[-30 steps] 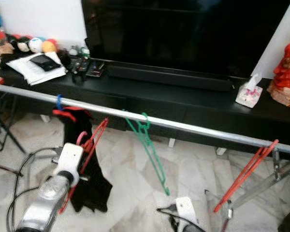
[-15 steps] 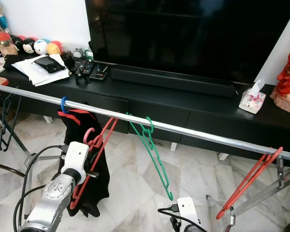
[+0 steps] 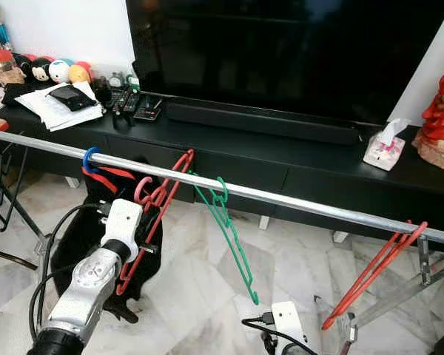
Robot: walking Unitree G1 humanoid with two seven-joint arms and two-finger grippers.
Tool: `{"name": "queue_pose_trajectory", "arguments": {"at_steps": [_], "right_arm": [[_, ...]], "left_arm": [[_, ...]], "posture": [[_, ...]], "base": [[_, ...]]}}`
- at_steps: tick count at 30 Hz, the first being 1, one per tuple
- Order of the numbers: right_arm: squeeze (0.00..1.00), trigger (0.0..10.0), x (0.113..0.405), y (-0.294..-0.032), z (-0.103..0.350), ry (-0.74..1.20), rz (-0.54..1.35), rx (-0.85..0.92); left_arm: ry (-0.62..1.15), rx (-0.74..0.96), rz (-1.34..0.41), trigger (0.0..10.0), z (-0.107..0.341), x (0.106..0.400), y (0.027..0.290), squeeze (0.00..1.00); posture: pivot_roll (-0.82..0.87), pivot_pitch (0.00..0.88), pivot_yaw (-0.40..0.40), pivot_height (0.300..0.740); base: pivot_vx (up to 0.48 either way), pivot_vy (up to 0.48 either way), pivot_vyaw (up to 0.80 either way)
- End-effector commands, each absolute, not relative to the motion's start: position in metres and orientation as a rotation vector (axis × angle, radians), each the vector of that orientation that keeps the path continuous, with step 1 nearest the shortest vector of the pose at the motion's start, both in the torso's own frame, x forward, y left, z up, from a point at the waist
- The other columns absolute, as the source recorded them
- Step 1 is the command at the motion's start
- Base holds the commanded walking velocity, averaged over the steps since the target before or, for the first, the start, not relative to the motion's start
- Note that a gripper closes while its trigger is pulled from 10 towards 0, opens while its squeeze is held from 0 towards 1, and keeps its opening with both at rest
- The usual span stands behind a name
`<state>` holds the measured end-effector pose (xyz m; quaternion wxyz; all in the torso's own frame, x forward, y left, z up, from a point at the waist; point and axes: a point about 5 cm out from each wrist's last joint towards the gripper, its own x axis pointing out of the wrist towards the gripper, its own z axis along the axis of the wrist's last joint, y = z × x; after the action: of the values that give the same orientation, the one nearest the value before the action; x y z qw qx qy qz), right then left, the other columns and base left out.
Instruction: Hang hanger
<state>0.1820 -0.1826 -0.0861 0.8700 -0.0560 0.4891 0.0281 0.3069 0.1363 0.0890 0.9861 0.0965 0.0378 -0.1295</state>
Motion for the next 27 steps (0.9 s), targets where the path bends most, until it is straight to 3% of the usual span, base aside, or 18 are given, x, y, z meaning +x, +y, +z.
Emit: {"name": "queue_pose_trajectory", "arguments": {"at_steps": [1,17,27], "right_arm": [[0.00,10.0,0.182,-0.185,-0.086,1.025,0.044,-0.114],[0.00,10.0,0.182,-0.183,-0.086,1.025,0.040,-0.103],[0.00,10.0,0.182,-0.183,-0.086,1.026,0.035,-0.099]], "left_arm": [[0.044,0.204,-0.280,10.0,0.096,0.313,0.131,0.00],[0.151,0.227,-0.193,10.0,0.103,0.358,0.124,0.00],[0.284,0.199,-0.162,10.0,0.092,0.366,0.118,0.00]], "posture": [[0.03,0.000,-0.062,0.740],[0.01,0.000,-0.052,0.740],[0.01,0.000,-0.049,0.740]], "base": [[0.000,0.000,0.00],[0.000,0.000,0.00],[0.000,0.000,0.00]]}}
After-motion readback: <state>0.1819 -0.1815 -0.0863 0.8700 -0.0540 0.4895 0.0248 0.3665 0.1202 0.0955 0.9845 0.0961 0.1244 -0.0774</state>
